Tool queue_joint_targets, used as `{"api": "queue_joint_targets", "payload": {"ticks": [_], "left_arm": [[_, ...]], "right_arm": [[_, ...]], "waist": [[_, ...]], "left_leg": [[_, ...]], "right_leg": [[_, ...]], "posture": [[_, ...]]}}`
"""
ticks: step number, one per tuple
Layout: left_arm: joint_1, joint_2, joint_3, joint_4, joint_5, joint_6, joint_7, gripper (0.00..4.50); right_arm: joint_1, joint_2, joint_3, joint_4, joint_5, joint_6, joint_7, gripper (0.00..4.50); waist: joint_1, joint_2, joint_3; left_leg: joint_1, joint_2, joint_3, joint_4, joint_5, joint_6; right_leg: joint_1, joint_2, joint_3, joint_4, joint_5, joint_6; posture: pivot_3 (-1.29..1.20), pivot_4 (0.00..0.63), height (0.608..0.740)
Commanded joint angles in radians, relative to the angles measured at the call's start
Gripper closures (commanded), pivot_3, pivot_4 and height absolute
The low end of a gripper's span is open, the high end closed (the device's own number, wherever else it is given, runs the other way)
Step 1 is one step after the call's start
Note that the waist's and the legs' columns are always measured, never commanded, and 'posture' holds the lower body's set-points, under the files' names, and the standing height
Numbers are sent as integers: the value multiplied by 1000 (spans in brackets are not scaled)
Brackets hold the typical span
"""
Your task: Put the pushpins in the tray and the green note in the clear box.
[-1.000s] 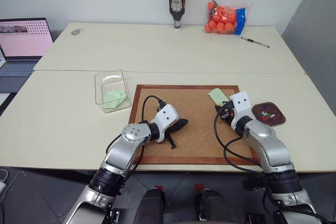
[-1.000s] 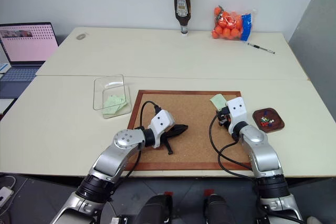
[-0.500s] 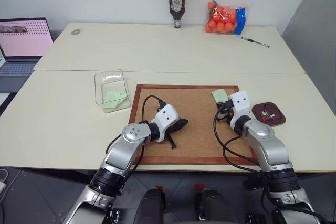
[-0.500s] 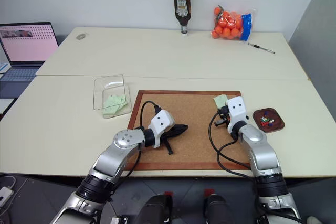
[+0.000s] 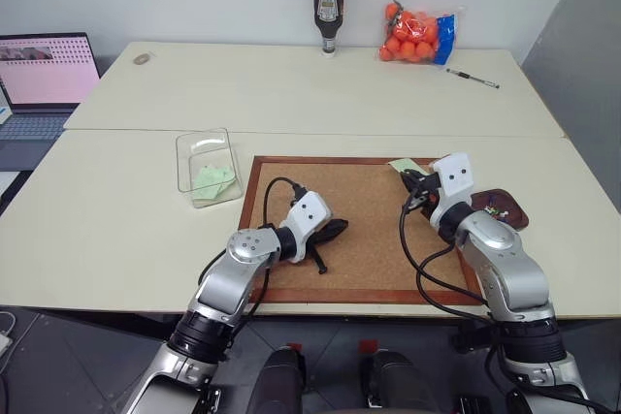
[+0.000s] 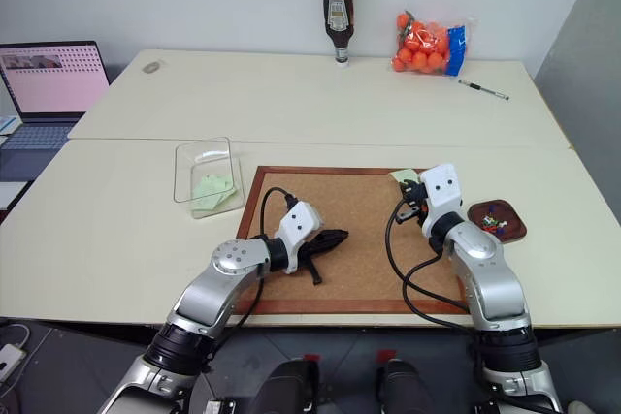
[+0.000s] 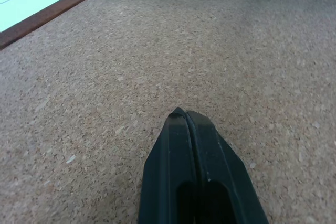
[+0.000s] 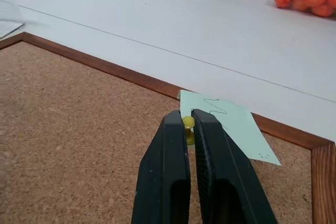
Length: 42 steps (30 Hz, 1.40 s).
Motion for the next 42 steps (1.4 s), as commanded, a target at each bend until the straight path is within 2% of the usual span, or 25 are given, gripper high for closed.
{"api": "queue_joint_targets", "payload": {"ticks": [1,10,12,13,18,21,24,26,29,31,36,42], "left_arm": [[-18,-55,62,-11,-107,144,15,4129],[-110,-118,162,-64,-244,339,70,2390],[-144,-154,207,-66,-290,402,112,1953],[-159,-170,225,-66,-307,428,131,1934],[-230,-249,312,-43,-371,526,241,910],[-269,-300,372,-34,-428,592,300,910],[-283,-316,378,-25,-436,608,327,910],[-267,-247,263,-34,-334,470,267,910],[-245,-108,76,-3,-128,139,160,910],[-243,-46,6,55,-26,-89,119,910],[-273,-14,-58,199,83,-444,65,910],[-323,-57,-70,347,119,-612,40,910]], "right_arm": [[14,-13,7,-70,-2,2,11,4500],[28,-9,21,-93,-9,6,5,4500],[31,-10,21,-103,-11,5,5,4500],[32,-10,21,-108,-12,4,5,4500],[39,-14,28,-139,-17,3,10,4500],[42,-16,31,-155,-19,6,10,4500],[43,-16,32,-165,-21,11,11,4500],[44,-15,32,-173,-20,15,9,4500],[40,-11,31,-181,-19,22,7,4500],[37,-9,30,-186,-17,27,6,4500],[27,-4,28,-197,-10,43,6,4500],[16,2,28,-216,4,73,11,4500]], "waist": [[0,0,0],[-5,-3,2],[-5,-3,2],[-5,-3,2],[-4,-6,4],[-4,-6,4],[-5,-6,4],[-5,-6,4],[-7,-6,4],[-6,-6,4],[-2,-6,4],[-1,-6,4]], "left_leg": [[0,0,0,0,0,0],[-1,0,0,-1,0,0],[-2,0,0,-1,0,0],[-2,0,0,-1,0,0],[-3,0,0,0,0,0],[-3,0,0,0,0,0],[-3,0,0,0,0,0],[-3,-1,0,0,0,0],[-2,-1,1,-1,0,-1],[-1,-1,1,-2,0,-1],[-2,0,2,-2,0,-1],[-5,0,2,-1,0,0]], "right_leg": [[0,0,0,0,0,0],[-1,1,0,0,0,0],[-2,1,0,0,0,0],[-2,1,0,0,0,0],[-1,1,-1,0,0,0],[-1,1,0,0,0,0],[-2,1,0,-1,0,0],[-2,2,0,-1,0,0],[-2,2,0,0,0,0],[-2,3,1,0,0,-1],[-2,0,1,-1,0,-1],[-3,0,-1,-3,0,-1]], "posture": [[0,150,740],[0,150,740],[0,150,740],[0,150,740],[0,150,740],[0,150,740],[0,150,740],[0,150,740],[0,150,740],[0,150,740],[0,150,740],[0,150,740]]}}
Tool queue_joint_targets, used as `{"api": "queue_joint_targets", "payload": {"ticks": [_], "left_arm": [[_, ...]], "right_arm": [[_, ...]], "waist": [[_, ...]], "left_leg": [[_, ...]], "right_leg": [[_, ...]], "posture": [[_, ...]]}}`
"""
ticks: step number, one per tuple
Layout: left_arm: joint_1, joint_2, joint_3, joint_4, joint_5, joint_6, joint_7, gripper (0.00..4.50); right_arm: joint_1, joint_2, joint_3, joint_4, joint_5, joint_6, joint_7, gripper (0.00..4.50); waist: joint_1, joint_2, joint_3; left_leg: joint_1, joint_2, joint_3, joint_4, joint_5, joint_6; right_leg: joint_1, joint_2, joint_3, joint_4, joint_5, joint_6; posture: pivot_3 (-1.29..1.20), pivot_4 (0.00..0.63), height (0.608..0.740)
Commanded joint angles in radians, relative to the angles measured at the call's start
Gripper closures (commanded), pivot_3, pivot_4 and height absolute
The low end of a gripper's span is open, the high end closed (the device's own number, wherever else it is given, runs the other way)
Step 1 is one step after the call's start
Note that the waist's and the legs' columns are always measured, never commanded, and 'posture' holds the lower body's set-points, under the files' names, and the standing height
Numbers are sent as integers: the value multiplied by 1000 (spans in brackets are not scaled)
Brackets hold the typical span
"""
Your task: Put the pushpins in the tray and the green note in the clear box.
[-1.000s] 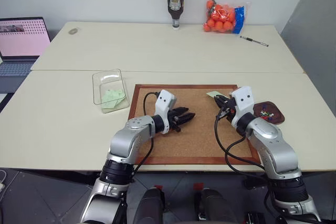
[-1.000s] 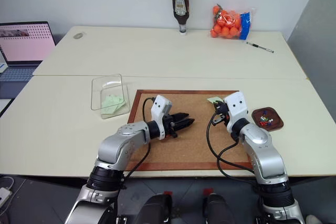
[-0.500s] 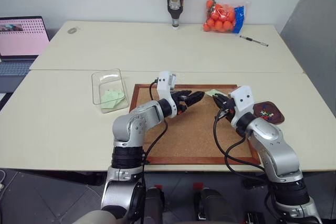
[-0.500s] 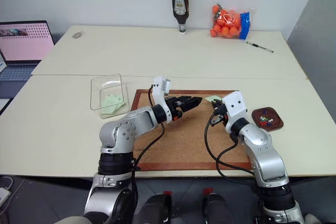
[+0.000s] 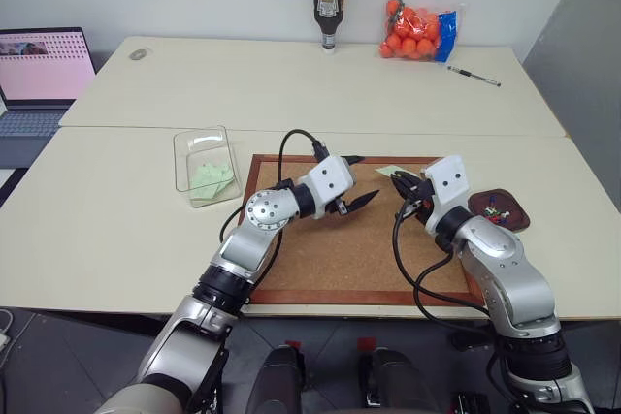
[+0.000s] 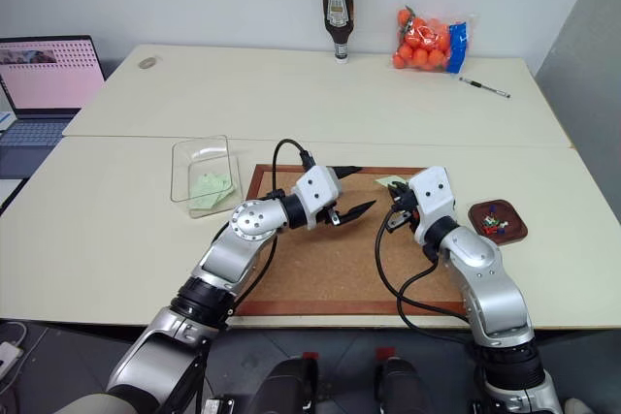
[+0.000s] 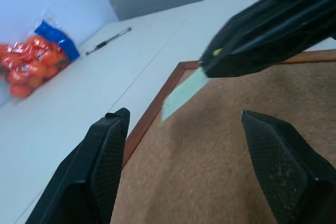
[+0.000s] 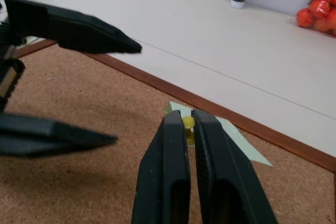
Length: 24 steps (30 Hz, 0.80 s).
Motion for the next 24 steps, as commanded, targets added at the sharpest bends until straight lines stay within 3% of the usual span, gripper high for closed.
{"api": "queue_joint_targets", "payload": {"ticks": [1,12,20,24], "left_arm": [[-64,-31,1,83,24,-107,-13,910],[-196,-101,10,376,89,-269,15,910],[-219,-126,39,458,67,-297,-14,2359],[-219,-138,60,469,45,-282,-42,3345]], "right_arm": [[-24,3,-10,-57,26,18,4,4500],[-37,14,-6,-100,62,75,1,4500],[-37,26,-16,-117,85,103,-14,4500],[-32,34,-18,-125,97,115,-21,4500]], "waist": [[0,0,0],[-3,0,0],[-3,0,0],[-3,0,0]], "left_leg": [[0,0,0,0,0,0],[-1,-1,1,1,0,0],[-2,-1,2,1,0,0],[-2,-1,2,1,0,0]], "right_leg": [[0,0,0,0,0,0],[-2,2,-1,2,0,0],[-5,2,-1,3,0,1],[-5,2,-1,4,0,0]], "posture": [[0,150,740],[0,150,740],[0,150,740],[0,150,740]]}}
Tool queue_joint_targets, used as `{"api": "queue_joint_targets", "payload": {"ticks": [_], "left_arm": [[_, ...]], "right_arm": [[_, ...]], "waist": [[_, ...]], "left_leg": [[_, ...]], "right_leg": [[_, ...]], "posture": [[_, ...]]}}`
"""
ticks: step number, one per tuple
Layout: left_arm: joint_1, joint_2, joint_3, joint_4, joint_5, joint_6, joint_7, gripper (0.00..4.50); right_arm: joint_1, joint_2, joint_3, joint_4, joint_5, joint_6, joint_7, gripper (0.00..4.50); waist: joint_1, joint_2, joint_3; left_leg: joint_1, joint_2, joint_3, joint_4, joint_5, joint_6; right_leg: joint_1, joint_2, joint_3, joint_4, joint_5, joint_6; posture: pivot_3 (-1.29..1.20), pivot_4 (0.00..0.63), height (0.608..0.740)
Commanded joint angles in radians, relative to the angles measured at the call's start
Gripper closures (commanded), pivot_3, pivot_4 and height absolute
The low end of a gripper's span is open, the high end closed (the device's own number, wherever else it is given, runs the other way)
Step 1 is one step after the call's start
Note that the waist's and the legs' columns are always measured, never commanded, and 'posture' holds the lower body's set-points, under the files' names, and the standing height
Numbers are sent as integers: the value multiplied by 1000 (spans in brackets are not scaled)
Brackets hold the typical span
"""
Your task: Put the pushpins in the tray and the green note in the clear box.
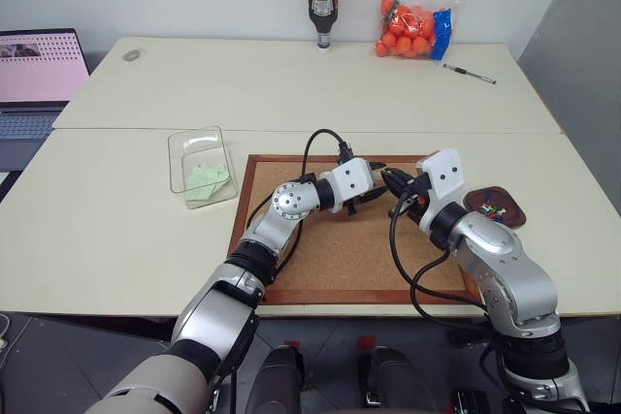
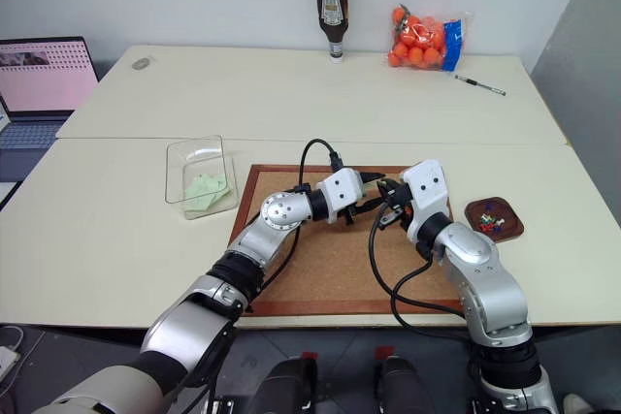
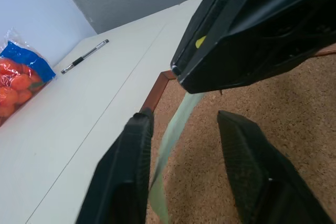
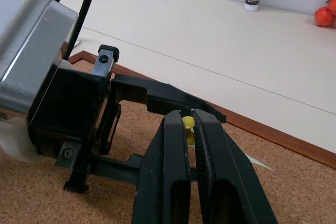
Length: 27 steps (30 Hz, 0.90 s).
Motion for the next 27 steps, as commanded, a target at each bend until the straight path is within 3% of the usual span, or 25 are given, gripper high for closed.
{"api": "queue_joint_targets", "payload": {"ticks": [1,6,27], "left_arm": [[-24,-17,30,-1,-32,-7,-30,3422],[-8,-21,35,-11,-33,1,-60,4482],[117,-31,24,-159,-36,-20,-72,4482]], "right_arm": [[-5,9,-18,-57,23,4,-12,4500],[-4,19,-26,-63,36,17,-27,4500],[-36,191,-175,-76,158,78,-217,4500]], "waist": [[0,0,0],[0,0,0],[0,0,0]], "left_leg": [[0,0,0,0,0,0],[0,0,0,0,0,0],[0,1,0,2,0,0]], "right_leg": [[0,0,0,0,0,0],[0,0,0,0,0,0],[-1,0,1,4,0,0]], "posture": [[0,150,740],[0,150,740],[0,150,740]]}}
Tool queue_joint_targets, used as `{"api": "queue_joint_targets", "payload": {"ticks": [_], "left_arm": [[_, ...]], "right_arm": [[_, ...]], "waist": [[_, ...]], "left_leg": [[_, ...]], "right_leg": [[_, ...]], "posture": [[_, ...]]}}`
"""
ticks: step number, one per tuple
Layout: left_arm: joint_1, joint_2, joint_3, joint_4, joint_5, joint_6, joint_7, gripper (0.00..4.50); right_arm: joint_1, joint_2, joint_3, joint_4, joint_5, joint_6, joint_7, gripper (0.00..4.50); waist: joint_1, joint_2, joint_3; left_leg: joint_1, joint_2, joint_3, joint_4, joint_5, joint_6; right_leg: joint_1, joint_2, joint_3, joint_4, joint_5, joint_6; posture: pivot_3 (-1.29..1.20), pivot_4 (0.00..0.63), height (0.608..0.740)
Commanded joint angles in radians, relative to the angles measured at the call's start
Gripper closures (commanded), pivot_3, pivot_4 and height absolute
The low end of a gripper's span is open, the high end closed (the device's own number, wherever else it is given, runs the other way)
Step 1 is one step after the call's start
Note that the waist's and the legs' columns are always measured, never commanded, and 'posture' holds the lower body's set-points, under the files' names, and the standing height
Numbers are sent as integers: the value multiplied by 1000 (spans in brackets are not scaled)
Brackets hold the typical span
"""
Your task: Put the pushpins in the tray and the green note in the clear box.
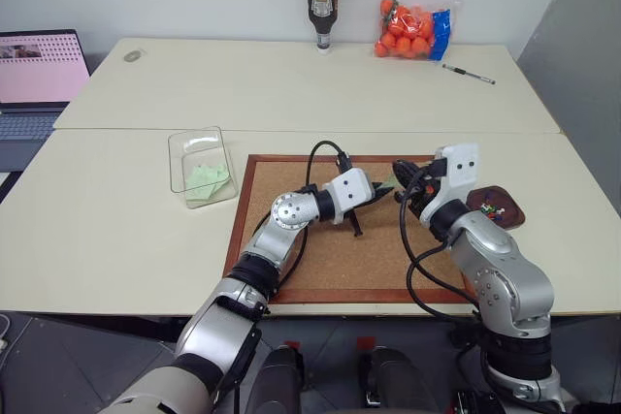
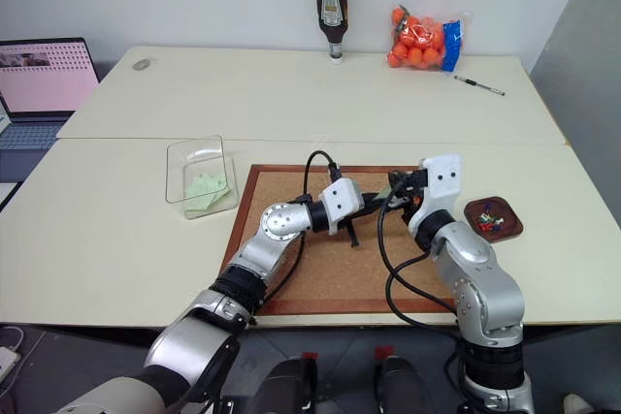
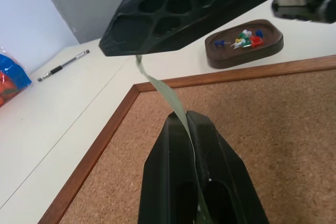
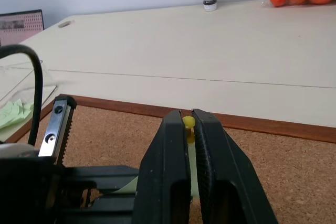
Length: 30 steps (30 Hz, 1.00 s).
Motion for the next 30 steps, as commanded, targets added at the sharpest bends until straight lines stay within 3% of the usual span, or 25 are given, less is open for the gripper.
{"api": "queue_joint_targets", "payload": {"ticks": [1,9,14,22,30], "left_arm": [[15,-1,6,-57,-6,-25,11,4482],[13,5,12,-54,7,-42,43,4482],[24,14,23,-104,-23,9,31,4482],[140,36,38,-410,-100,372,28,4482],[157,34,46,-593,-148,630,66,4482]], "right_arm": [[-30,32,-59,-69,55,6,-42,4500],[-46,48,-108,-79,115,32,-84,4500],[5,-30,-163,-124,115,43,-79,4500],[160,-227,-239,-117,11,65,-106,4500],[162,-255,-267,47,-44,32,-109,4500]], "waist": [[0,0,0],[0,0,0],[0,0,0],[0,1,0],[-3,1,-1]], "left_leg": [[0,0,0,0,0,0],[0,0,0,0,0,0],[0,0,0,0,0,0],[0,0,0,0,0,0],[5,0,0,0,0,0]], "right_leg": [[0,0,0,0,0,0],[0,0,0,0,0,0],[0,0,0,0,0,0],[0,-1,1,0,0,0],[3,2,1,2,0,0]], "posture": [[0,150,740],[0,150,740],[0,150,740],[0,150,740],[0,150,740]]}}
